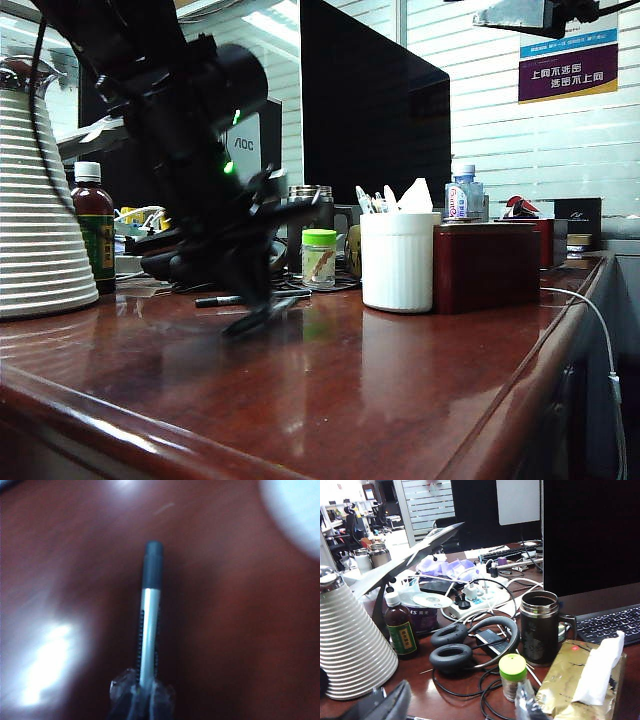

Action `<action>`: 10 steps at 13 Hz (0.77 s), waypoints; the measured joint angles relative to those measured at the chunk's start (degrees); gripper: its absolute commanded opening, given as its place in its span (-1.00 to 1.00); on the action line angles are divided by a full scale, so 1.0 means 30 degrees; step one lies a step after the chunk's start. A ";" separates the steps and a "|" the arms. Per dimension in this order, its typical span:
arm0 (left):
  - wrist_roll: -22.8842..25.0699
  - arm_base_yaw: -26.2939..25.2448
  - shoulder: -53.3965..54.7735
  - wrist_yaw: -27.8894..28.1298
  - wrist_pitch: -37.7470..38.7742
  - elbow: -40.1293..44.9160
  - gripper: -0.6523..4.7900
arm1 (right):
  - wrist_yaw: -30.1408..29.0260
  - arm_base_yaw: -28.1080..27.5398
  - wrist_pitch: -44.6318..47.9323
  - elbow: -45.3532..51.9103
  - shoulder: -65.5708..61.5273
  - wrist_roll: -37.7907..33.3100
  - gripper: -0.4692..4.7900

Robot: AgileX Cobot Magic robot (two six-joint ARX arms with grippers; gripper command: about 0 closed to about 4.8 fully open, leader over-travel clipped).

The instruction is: Pick up all the pens on the desk and put them into the pen holder one by one.

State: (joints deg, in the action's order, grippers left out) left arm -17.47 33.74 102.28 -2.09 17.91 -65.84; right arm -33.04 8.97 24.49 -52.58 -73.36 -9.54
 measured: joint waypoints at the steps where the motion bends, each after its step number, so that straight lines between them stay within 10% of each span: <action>1: -0.1727 -0.0270 -0.3526 -0.3657 -0.9522 -0.0146 -0.78 | -0.0022 -0.1209 -0.0007 0.0000 0.0000 0.0131 0.22; 4: -0.1122 -0.0291 -0.3490 -0.3927 -0.5297 -0.0138 -0.08 | -0.1362 -0.1326 -0.3446 -0.0015 0.0051 0.1887 0.22; 7: 0.3089 -0.0277 -0.3373 -0.1668 -0.0248 -0.0131 -0.08 | -0.1333 0.0685 -0.9034 -0.0007 -0.2135 0.7191 0.22; 10: 0.4065 -0.0299 -0.3344 -0.0270 0.2193 -0.0131 -0.08 | 0.1137 0.2361 -0.9967 -0.0015 -0.5217 0.8998 0.22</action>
State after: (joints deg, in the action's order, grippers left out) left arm -5.28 32.84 92.25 -2.90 24.49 -66.24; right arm -29.63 16.05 -5.41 -52.62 -89.01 17.45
